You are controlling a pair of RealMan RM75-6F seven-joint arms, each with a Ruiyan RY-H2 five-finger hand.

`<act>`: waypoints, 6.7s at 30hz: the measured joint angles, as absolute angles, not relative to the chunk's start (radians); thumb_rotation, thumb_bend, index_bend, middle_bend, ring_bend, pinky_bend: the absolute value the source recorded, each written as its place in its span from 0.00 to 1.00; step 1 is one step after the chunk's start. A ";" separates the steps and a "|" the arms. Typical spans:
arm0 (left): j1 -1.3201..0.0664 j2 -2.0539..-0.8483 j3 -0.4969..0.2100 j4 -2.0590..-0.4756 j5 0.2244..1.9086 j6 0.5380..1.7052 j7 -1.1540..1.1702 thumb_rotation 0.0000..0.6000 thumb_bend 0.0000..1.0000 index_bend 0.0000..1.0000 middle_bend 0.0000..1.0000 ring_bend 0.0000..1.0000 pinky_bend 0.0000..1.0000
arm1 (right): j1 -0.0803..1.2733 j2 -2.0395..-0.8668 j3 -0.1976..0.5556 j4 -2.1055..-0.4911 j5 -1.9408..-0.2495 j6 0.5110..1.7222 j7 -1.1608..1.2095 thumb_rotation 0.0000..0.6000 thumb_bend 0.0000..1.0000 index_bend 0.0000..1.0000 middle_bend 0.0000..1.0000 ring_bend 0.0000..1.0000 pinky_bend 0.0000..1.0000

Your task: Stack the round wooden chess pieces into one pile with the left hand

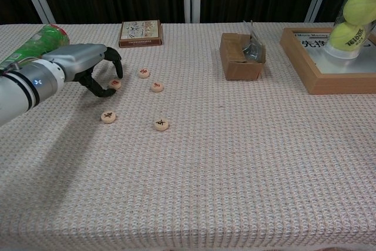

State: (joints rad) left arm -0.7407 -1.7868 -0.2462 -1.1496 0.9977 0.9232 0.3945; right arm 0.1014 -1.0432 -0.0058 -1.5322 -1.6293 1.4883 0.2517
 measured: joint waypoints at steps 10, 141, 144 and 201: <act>-0.738 -1.800 -0.236 -1.128 0.984 0.921 0.390 1.00 0.35 0.44 0.12 0.00 0.00 | 0.102 -1.045 -0.002 -1.534 -1.620 1.484 0.248 1.00 0.27 0.00 0.00 0.00 0.00; -0.991 -1.704 -0.292 -1.306 0.608 0.954 0.727 1.00 0.31 0.37 0.14 0.00 0.00 | 0.101 -1.035 -0.002 -1.540 -1.618 1.479 0.262 1.00 0.28 0.00 0.00 0.00 0.00; -1.007 -1.734 -0.290 -1.257 0.592 0.934 0.728 1.00 0.31 0.38 0.14 0.00 0.00 | 0.101 -1.033 -0.001 -1.538 -1.617 1.479 0.268 1.00 0.28 0.00 0.00 0.00 0.00; -0.991 -1.784 -0.270 -1.169 0.671 0.880 0.619 1.00 0.31 0.52 0.16 0.00 0.00 | 0.103 -1.027 0.005 -1.533 -1.597 1.464 0.284 1.00 0.27 0.00 0.00 0.00 0.00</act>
State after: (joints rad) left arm -0.9914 -1.7841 -0.2705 -1.1688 0.6705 0.8796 0.6190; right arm 0.1026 -1.0270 0.0050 -1.5329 -1.5975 1.4639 0.2839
